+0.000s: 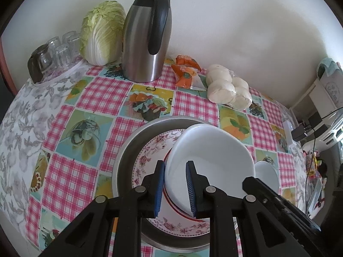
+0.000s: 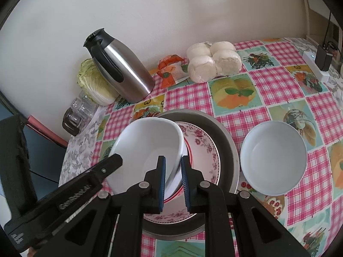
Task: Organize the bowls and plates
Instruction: 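Lower the white square bowl into the red-rimmed bowl in the basin, then open both grippers and release the white square bowl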
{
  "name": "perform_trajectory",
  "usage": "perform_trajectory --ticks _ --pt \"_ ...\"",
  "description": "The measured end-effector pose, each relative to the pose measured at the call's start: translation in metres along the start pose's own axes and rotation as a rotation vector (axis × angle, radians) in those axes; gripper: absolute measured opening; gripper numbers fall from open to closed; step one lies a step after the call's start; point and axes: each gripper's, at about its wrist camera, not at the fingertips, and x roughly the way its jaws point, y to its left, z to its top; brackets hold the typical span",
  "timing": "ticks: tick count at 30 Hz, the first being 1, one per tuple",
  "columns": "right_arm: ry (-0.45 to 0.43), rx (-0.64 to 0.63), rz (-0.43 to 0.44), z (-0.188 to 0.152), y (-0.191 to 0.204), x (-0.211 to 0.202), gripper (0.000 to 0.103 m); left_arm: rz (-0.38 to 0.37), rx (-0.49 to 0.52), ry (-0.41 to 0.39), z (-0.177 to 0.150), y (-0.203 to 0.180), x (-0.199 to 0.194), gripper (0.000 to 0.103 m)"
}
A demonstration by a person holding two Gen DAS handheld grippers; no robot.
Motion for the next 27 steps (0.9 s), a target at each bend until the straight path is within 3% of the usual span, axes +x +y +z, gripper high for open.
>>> perform_trajectory --ticks 13,16,20,27 --pt "-0.018 -0.002 -0.014 0.002 0.000 -0.009 0.017 0.004 -0.001 0.004 0.000 0.000 -0.001 0.024" --pt "-0.030 -0.008 -0.026 0.003 0.001 -0.013 0.017 0.012 0.000 -0.009 0.001 0.000 -0.005 0.043" --pt "-0.033 -0.016 -0.053 0.004 0.001 -0.014 0.038 0.017 -0.002 -0.029 0.002 0.001 -0.012 0.052" --pt "-0.031 -0.035 -0.106 0.004 0.000 -0.013 0.061 0.064 -0.027 -0.045 0.004 0.008 -0.016 0.076"
